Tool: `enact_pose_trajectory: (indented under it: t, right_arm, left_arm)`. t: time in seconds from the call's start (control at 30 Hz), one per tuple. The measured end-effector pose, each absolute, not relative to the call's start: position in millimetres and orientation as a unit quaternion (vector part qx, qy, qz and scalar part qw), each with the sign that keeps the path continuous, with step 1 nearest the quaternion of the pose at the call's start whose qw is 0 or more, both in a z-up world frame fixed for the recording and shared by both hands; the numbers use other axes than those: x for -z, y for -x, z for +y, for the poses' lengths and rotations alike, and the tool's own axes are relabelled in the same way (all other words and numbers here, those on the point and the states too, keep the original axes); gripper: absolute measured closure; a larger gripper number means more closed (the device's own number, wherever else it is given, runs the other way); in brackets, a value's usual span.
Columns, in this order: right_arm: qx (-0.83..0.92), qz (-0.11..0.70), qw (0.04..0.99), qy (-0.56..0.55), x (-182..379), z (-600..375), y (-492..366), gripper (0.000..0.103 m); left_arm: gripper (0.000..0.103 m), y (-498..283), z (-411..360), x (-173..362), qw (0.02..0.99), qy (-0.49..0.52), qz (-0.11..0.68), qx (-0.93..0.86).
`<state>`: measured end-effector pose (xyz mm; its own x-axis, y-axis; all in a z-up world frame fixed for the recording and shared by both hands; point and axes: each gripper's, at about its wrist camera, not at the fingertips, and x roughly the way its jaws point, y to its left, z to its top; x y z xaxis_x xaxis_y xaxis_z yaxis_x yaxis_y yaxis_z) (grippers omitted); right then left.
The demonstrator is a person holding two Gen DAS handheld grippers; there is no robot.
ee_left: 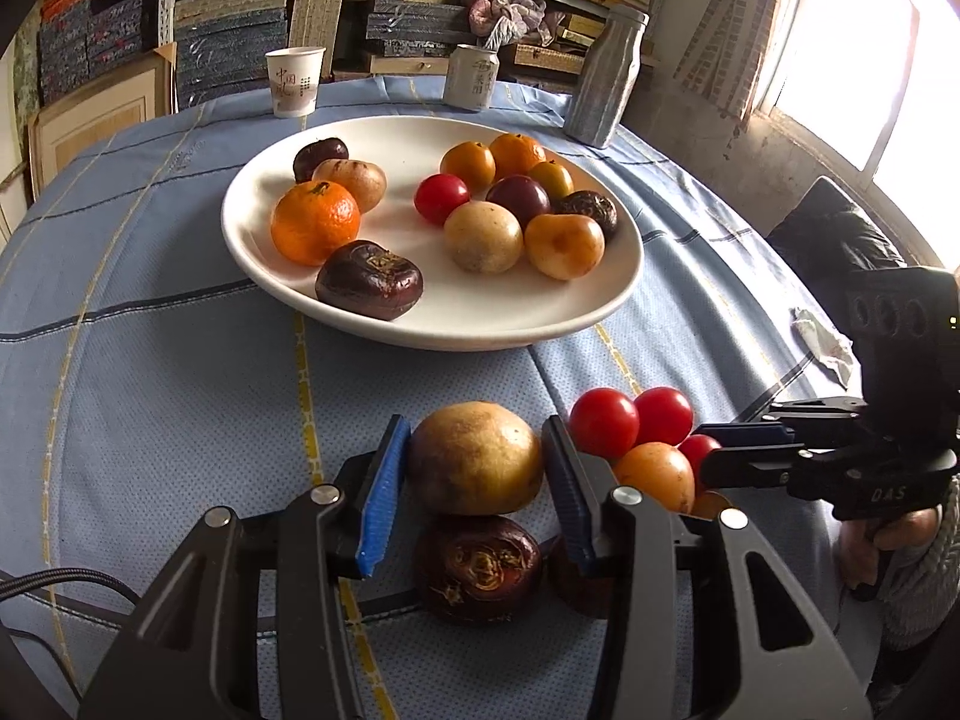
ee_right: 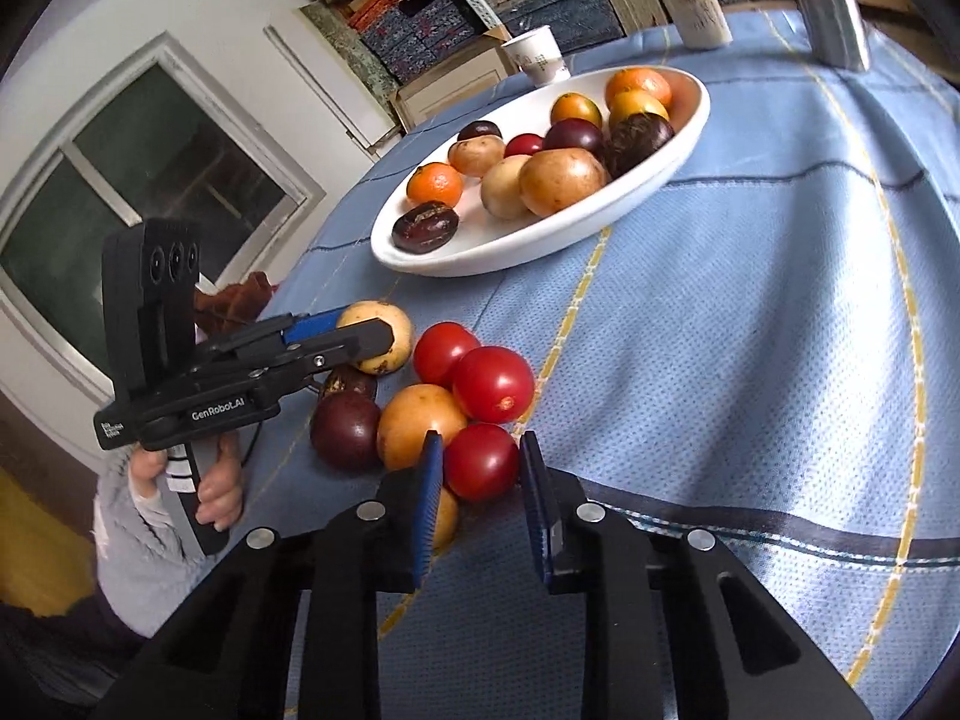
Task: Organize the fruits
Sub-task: 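Grasp a red tomato with the right tool while the left tool grasps a yellow potato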
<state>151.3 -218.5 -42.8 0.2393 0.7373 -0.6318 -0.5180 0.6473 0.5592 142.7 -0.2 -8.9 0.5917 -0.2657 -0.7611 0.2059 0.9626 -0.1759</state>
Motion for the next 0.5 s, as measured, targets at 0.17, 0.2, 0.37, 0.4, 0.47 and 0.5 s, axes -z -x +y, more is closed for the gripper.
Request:
enact_pose_trajectory:
  t: [0.17,0.2,0.37,0.4,0.47,0.5]
  right_arm:
    - [-0.403,0.474,0.773,-0.124,44.8,-217.7,-151.6,0.078]
    - [-0.403,0.473,0.775,-0.116,43.5,-215.5,-148.7,0.078]
    - [-0.401,0.467,0.780,-0.110,40.4,-216.4,-146.0,0.078]
    - [-0.401,0.466,0.781,-0.111,40.2,-216.8,-146.7,0.078]
    - [-0.399,0.459,0.785,-0.115,37.4,-220.6,-146.4,0.078]
    - [-0.398,0.451,0.790,-0.118,34.3,-223.1,-147.1,0.078]
  left_arm:
    - [0.056,-144.7,-8.3,17.4,0.883,0.020,0.448,0.137]
    - [0.056,-145.1,-8.9,18.9,0.883,0.018,0.449,0.135]
    - [0.057,-146.5,-7.9,18.3,0.883,0.025,0.449,0.137]
    - [0.058,-145.9,-8.4,17.9,0.883,0.025,0.447,0.137]
    - [0.058,-144.3,-10.0,15.5,0.887,0.022,0.441,0.137]
    - [0.058,-142.3,-10.9,12.7,0.891,0.018,0.434,0.133]
